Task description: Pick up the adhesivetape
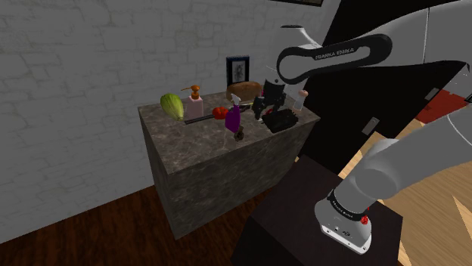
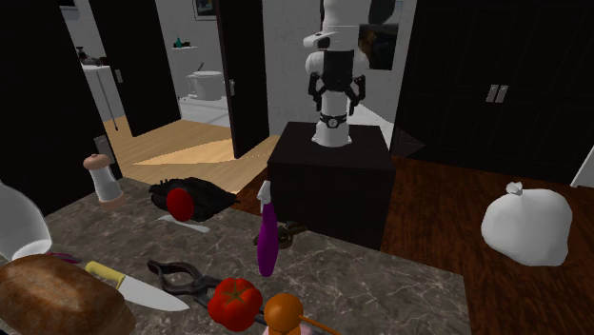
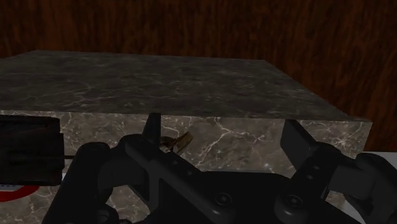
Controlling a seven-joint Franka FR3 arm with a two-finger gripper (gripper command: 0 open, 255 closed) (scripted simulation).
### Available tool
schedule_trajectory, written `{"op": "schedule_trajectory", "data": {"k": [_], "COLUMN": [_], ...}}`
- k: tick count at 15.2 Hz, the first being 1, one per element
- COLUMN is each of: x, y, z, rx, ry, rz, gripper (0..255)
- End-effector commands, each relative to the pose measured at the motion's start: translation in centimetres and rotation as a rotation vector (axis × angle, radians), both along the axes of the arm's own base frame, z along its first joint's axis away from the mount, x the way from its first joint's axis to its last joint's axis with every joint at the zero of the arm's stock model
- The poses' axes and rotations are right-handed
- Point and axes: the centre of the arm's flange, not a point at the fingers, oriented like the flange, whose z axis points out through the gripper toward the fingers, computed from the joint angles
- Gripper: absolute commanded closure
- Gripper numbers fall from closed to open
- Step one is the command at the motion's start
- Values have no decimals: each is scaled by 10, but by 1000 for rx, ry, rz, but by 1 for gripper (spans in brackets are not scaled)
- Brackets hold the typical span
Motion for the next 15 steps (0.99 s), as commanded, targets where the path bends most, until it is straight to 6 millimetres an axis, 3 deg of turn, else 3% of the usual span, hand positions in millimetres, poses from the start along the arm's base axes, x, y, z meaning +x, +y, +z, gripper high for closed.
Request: {"op": "schedule_trajectory", "data": {"k": [1,15], "x": [18,122], "y": [-3,-59], "z": [-21,-165], "rx": [-4,-33], "ry": [2,33], "rz": [-26,-204], "gripper": [0,0]}}
